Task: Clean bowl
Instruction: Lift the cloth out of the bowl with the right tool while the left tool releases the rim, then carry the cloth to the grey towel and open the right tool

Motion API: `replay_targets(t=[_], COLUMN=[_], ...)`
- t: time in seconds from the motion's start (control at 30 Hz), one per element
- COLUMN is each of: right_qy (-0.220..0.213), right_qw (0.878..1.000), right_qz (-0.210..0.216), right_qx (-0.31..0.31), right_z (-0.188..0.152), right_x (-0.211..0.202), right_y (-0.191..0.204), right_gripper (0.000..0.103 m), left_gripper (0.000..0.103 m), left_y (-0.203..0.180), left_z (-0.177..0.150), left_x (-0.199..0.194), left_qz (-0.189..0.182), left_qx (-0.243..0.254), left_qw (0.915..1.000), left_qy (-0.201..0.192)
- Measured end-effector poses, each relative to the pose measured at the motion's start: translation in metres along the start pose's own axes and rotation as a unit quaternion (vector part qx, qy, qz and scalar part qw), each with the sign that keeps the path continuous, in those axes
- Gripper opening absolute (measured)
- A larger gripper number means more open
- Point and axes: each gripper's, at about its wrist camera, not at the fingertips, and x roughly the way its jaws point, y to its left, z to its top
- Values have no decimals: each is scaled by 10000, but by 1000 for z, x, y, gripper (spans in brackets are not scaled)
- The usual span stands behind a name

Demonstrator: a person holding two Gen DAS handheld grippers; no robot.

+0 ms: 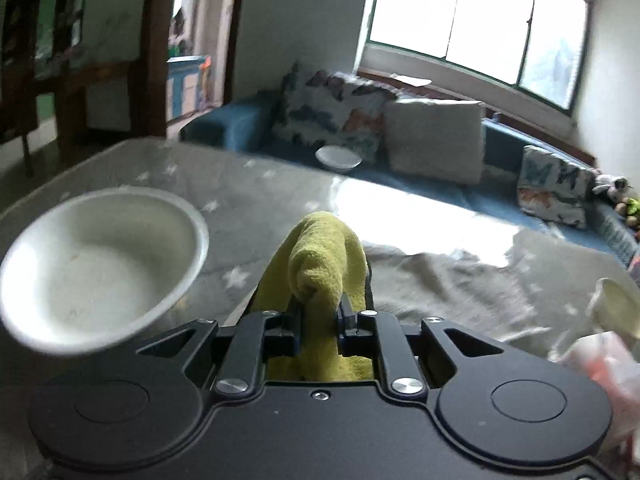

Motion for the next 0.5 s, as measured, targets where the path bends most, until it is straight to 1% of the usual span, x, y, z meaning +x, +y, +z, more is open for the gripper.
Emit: replay_targets(t=[0.07,0.13,0.2,0.27,0.3,0.33,0.37,0.5], right_qy=[56,131,181,244,277,261,246,85], right_qw=[9998,9992,9987,9979,9974,9971,9970,9965], right_qz=[122,291,400,568,654,699,711,799], right_qx=[-146,-256,-266,-196,-159,-177,-192,-211], right_z=[-9,-24,-33,-49,-57,-70,-75,-110], right_x=[-5,-18,-24,-34,-42,-58,-62,-110], right_y=[17,39,53,61,65,72,72,82], right_gripper=[17,17,17,18,18,18,19,23], left_gripper=[57,57,58,59,59,59,59,59], left_y=[1,3,4,5,5,5,4,2], left_z=[-2,-4,-6,-8,-9,-10,-11,-15], left_x=[-1,0,1,2,3,4,6,11], left_qz=[1,11,0,-5,-5,-2,-2,-36], left_qx=[-28,-67,-110,-133,-139,-144,-154,-202], left_qw=[10000,10000,9999,9999,9998,9998,9998,9996], left_qy=[9,29,62,96,114,134,151,210])
